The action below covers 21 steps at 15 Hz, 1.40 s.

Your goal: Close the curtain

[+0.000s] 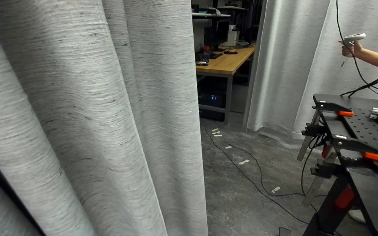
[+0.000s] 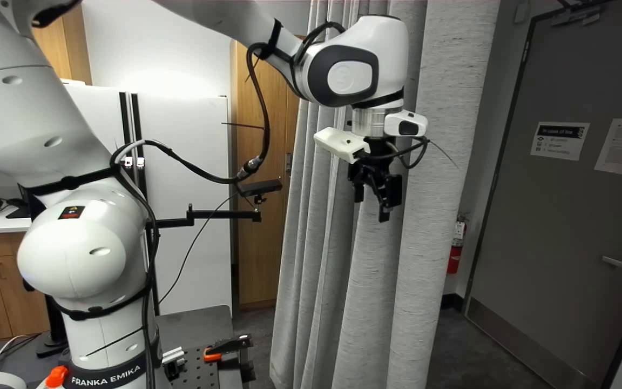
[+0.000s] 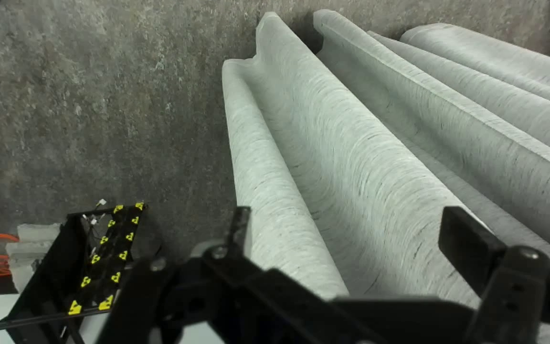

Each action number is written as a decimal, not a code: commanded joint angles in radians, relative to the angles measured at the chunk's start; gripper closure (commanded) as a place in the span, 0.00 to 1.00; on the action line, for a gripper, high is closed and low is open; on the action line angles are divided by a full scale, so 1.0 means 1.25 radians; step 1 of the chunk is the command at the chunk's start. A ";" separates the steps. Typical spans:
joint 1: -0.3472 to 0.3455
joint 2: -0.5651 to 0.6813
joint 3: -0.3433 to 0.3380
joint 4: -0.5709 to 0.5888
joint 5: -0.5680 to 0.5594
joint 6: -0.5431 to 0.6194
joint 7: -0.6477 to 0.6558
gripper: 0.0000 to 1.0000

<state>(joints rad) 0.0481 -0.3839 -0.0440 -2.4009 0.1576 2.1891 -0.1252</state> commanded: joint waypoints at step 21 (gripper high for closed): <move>0.007 0.197 0.001 0.150 0.038 0.204 -0.180 0.00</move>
<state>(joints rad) 0.0832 -0.1800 -0.0518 -2.2321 0.2369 2.3218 -0.4088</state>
